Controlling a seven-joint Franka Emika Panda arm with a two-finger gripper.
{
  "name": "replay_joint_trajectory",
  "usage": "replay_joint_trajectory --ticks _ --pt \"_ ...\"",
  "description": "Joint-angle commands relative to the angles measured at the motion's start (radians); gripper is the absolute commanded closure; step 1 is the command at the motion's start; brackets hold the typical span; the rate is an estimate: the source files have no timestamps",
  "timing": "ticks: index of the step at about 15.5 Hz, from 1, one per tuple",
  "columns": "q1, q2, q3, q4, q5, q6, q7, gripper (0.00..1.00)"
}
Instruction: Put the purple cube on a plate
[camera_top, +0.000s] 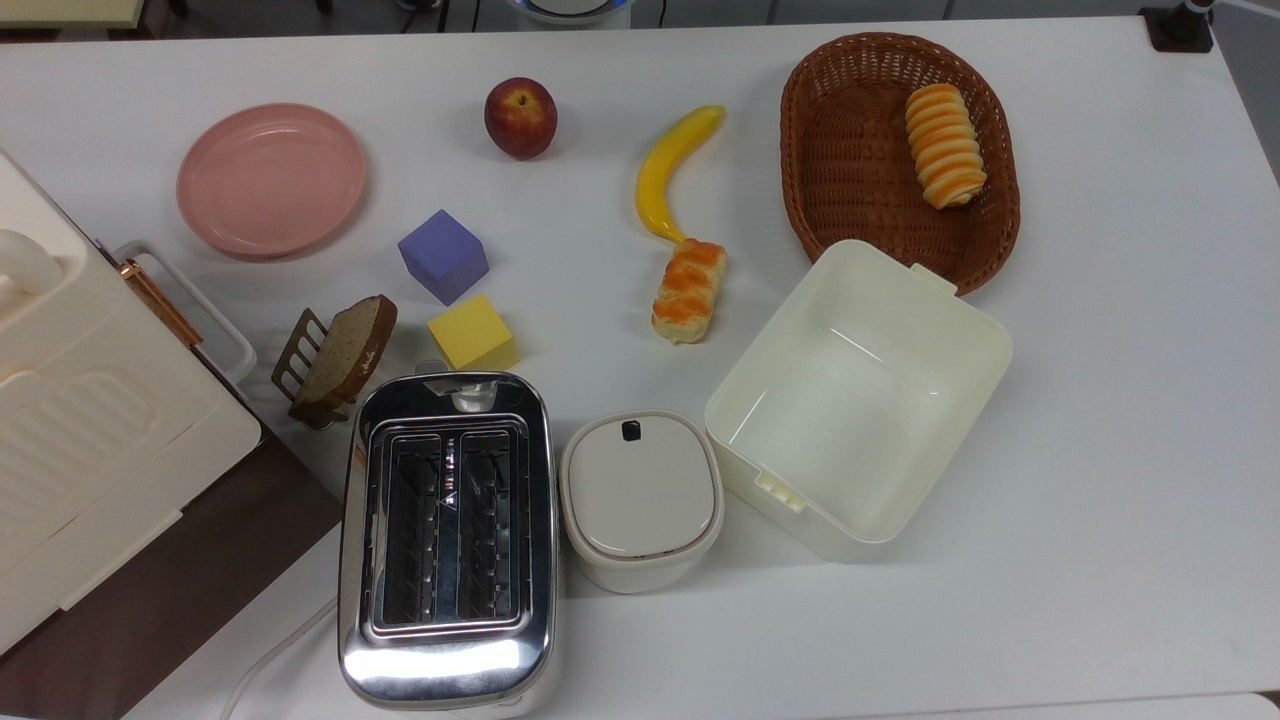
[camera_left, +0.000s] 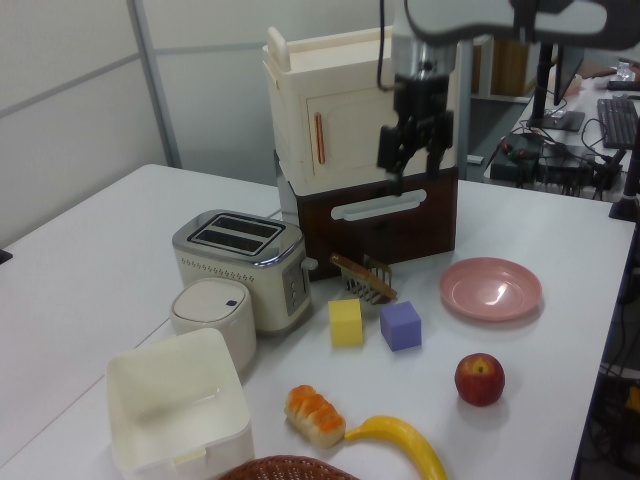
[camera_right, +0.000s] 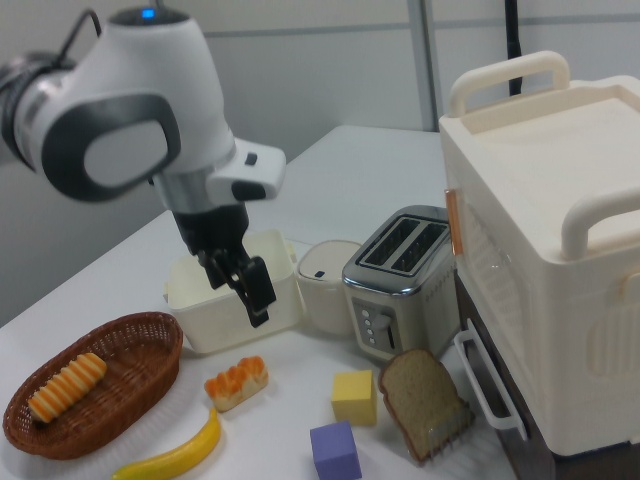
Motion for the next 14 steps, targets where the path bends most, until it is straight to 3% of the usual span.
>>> replay_joint_trajectory --ticks 1,6,11,14 --pt "-0.012 -0.099 0.022 -0.253 0.012 0.254 0.036 0.00" --pt "-0.014 -0.086 0.022 -0.452 -0.005 0.578 0.015 0.00" --pt "-0.041 -0.018 0.024 -0.462 -0.015 0.647 0.024 0.00" --pt "-0.054 0.017 0.024 -0.456 -0.022 0.647 0.174 0.00"
